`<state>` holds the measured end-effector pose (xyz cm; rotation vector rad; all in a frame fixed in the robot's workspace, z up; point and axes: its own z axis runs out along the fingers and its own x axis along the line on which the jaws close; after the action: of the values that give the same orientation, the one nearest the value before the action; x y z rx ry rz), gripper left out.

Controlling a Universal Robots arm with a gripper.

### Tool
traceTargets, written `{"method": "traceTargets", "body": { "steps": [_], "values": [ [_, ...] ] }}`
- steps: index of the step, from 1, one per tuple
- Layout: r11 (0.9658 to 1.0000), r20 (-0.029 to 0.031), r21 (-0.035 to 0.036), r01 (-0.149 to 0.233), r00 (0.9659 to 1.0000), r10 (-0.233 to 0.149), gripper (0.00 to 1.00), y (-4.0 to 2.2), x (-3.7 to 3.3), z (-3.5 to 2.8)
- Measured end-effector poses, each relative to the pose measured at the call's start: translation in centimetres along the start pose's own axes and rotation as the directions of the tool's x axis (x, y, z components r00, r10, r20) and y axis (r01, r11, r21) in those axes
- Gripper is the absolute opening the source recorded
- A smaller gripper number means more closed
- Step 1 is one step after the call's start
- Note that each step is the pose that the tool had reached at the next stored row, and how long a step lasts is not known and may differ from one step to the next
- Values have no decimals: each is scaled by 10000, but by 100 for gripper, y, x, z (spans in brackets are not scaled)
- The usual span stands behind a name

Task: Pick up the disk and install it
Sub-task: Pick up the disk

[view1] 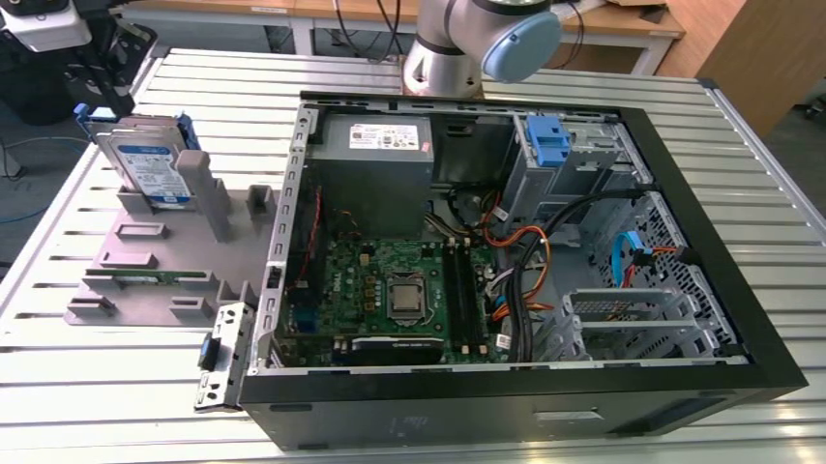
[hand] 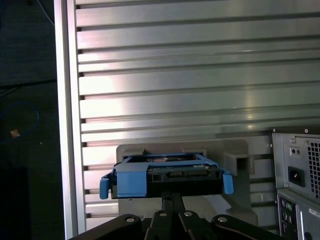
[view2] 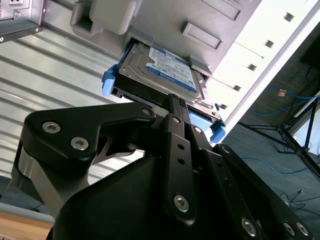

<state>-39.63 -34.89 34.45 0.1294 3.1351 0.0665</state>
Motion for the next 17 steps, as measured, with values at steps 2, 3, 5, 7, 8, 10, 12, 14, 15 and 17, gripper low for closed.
{"method": "traceTargets", "body": {
  "steps": [2,3,5,7,8,10,12,14,15,17],
  "values": [
    [10000,0,0,2,10000,-2,11,1,0,-16],
    [10000,0,0,5,10000,-5,11,1,0,-16],
    [10000,-1,0,25,10000,-25,11,1,0,-16],
    [10000,-2,0,53,10000,-53,11,1,0,-16],
    [10000,-3,0,57,10000,-57,11,1,0,-16],
    [10000,-3,0,67,10000,-67,11,1,0,-16],
    [10000,-3,0,67,10000,-67,11,1,0,-16],
    [10000,-2,-1,67,10000,-67,11,1,0,-16],
    [10000,-3,0,67,10000,-67,11,1,0,-16],
    [10000,-3,0,67,10000,-67,11,1,0,-16]
  ]
}}
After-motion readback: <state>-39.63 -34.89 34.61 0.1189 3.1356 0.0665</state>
